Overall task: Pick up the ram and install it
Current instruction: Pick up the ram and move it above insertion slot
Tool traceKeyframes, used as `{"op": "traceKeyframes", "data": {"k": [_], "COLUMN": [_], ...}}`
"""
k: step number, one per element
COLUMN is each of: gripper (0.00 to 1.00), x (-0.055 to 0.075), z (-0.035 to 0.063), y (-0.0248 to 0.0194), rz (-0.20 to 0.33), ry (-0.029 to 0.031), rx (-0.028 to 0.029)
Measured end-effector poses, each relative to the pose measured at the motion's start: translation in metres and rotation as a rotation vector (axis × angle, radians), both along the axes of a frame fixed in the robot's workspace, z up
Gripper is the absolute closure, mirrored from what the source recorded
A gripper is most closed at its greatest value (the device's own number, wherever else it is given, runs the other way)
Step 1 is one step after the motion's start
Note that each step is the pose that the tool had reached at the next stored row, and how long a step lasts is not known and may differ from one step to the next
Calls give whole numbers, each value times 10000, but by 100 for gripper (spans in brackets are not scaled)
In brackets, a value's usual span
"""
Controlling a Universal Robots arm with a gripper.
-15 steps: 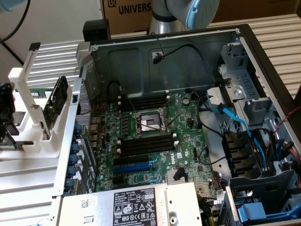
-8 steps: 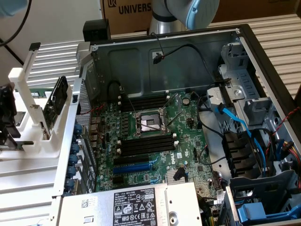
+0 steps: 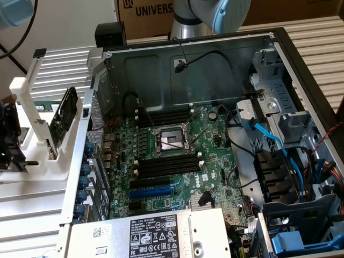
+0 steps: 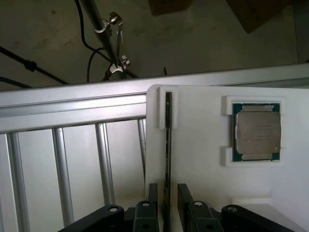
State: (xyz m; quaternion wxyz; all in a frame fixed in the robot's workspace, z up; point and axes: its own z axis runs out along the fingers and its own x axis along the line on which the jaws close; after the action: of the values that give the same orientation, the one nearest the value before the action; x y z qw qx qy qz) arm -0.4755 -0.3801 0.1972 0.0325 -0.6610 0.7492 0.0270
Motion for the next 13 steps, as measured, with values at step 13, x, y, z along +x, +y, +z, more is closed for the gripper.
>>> {"op": "traceKeyframes", "data": {"k": [13], "gripper": [87], "x": [1], "z": [-2], "y": [9], "rz": [1], "ry": [-3], "rx": [1]}}
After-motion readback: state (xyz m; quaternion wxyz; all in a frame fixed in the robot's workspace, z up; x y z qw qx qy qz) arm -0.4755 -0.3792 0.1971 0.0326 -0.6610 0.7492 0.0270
